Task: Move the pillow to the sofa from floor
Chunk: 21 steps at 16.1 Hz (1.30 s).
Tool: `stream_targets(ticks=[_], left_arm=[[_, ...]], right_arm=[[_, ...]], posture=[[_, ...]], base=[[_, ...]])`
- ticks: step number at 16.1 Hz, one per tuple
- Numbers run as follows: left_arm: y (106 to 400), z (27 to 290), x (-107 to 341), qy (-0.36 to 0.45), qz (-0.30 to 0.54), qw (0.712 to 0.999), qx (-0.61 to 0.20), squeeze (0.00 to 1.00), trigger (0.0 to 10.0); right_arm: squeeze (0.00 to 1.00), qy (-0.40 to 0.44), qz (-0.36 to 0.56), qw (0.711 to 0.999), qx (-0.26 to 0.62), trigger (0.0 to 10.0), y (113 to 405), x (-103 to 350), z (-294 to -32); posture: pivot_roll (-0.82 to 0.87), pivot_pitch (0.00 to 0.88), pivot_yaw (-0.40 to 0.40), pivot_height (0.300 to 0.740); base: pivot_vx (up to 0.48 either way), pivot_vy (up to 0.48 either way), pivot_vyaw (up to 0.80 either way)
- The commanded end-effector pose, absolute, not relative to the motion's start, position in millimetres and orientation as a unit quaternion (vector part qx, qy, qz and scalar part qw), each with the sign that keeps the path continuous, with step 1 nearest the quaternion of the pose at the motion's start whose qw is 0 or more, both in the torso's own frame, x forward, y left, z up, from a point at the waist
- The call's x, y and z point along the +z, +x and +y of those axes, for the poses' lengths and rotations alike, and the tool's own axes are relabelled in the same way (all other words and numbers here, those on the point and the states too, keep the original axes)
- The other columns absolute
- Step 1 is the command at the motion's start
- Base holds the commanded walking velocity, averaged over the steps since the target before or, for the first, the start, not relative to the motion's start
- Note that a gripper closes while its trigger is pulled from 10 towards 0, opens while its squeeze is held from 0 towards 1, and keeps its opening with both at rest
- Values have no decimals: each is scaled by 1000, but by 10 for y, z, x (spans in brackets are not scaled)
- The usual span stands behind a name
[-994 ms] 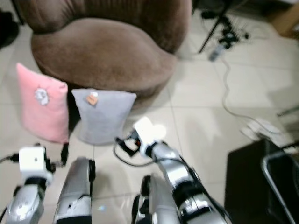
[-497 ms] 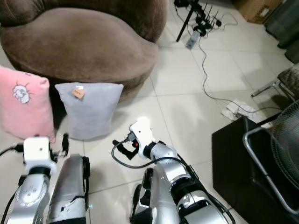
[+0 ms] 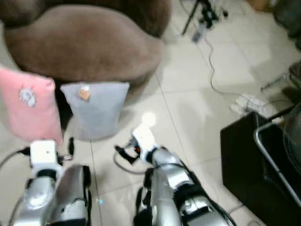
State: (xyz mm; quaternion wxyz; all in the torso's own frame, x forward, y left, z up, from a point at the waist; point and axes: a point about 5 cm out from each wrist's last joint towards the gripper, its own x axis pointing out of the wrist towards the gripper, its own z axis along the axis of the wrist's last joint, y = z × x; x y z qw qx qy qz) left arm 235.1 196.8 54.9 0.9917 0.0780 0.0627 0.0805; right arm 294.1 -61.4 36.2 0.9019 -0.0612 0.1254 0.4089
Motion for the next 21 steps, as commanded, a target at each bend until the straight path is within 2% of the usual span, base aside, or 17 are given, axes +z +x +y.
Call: stream_targets(ticks=[1, 7, 11, 15, 21], left_arm=[[2312, 1965, 493, 85, 77, 990, 81, 0, 10000], [2382, 1908, 436, 120, 109, 983, 81, 0, 10000], [2449, 1866, 350, 181, 146, 971, 62, 0, 10000], [2446, 1817, 360, 193, 138, 970, 57, 0, 10000], [2485, 1777, 366, 211, 138, 967, 49, 0, 10000]], right_arm=[[24, -59, 131, 900, 410, 10000, 2928, 338, -639], [27, -47, 126, 897, 421, 10000, 2876, 340, -562], [27, -45, 125, 896, 425, 10000, 2866, 343, -533], [24, -44, 128, 895, 425, 10000, 2860, 334, -513], [24, -43, 127, 894, 427, 10000, 2858, 340, -501]], posture=[[217, 292, -241, 625], [198, 299, -234, 625], [188, 296, -227, 625], [184, 298, -221, 625], [181, 297, -218, 625]], base=[[326, 352, 0], [449, 0, 0], [307, -352, 0], [0, 0, 0], [0, -420, 0]])
